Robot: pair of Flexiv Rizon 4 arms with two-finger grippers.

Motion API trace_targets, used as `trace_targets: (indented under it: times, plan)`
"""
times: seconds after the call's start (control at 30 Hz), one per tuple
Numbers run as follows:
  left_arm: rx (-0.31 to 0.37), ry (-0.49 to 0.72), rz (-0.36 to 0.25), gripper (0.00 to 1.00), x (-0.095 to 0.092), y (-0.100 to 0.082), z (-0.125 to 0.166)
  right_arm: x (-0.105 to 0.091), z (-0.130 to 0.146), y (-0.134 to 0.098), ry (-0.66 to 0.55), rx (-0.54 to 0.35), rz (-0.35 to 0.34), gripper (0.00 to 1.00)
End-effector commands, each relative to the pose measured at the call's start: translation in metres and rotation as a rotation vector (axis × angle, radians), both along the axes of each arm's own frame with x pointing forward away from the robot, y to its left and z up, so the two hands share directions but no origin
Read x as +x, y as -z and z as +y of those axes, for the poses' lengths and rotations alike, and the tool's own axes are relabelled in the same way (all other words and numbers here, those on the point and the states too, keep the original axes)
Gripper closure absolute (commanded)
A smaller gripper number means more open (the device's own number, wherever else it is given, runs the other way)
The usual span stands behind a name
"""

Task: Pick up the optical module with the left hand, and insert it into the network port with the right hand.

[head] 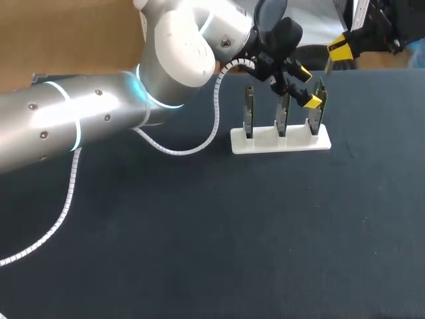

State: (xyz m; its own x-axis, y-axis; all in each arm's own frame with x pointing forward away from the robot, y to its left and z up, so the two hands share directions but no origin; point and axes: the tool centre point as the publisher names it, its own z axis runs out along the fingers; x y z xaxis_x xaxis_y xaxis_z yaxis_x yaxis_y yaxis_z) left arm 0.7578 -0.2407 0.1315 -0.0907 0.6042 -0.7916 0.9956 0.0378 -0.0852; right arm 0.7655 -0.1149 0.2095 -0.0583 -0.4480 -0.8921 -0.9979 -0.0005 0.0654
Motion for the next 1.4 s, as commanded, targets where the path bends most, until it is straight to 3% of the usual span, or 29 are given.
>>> trace_targets:
  times: [0.03,0.7,0.97,1.4]
  plan:
    - [0.006,0.003,0.002,0.00,0.002,0.000,-0.001,0.000,0.000,0.000,0.000,0.000,0.001,1.00]
    - [0.023,0.002,-0.001,0.00,-0.001,0.003,0.000,-0.001,0.003,0.005,-0.036,-0.024,-0.004,1.00]
    - [0.023,0.002,-0.001,0.00,-0.001,0.003,0.000,-0.006,0.006,0.020,-0.070,-0.118,-0.011,1.00]
    - [0.023,0.002,-0.001,0.00,-0.001,0.003,0.000,-0.005,0.004,0.030,-0.075,-0.158,-0.016,1.00]
